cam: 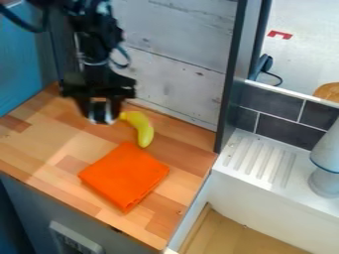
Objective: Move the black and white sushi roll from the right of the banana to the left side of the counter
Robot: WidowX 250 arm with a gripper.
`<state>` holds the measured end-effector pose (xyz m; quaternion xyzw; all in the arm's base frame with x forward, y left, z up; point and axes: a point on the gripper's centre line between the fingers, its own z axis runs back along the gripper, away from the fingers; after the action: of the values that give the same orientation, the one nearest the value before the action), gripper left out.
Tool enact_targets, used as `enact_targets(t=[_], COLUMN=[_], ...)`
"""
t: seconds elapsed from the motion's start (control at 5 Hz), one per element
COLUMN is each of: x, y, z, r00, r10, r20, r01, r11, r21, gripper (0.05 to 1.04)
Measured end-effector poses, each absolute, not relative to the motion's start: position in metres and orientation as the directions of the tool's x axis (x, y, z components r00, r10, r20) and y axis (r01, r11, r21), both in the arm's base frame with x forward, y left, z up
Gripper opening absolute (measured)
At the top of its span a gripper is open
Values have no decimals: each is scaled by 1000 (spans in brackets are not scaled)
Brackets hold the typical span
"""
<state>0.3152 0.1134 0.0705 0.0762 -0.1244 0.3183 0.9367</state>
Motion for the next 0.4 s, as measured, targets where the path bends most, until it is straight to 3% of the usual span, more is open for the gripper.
enact_targets(t=[0.4], x=[299], y=[158], z=[37], r00=[719], r10=[656], r20=[232], r01=[-692], r11=[706], r21=[148], gripper=[642])
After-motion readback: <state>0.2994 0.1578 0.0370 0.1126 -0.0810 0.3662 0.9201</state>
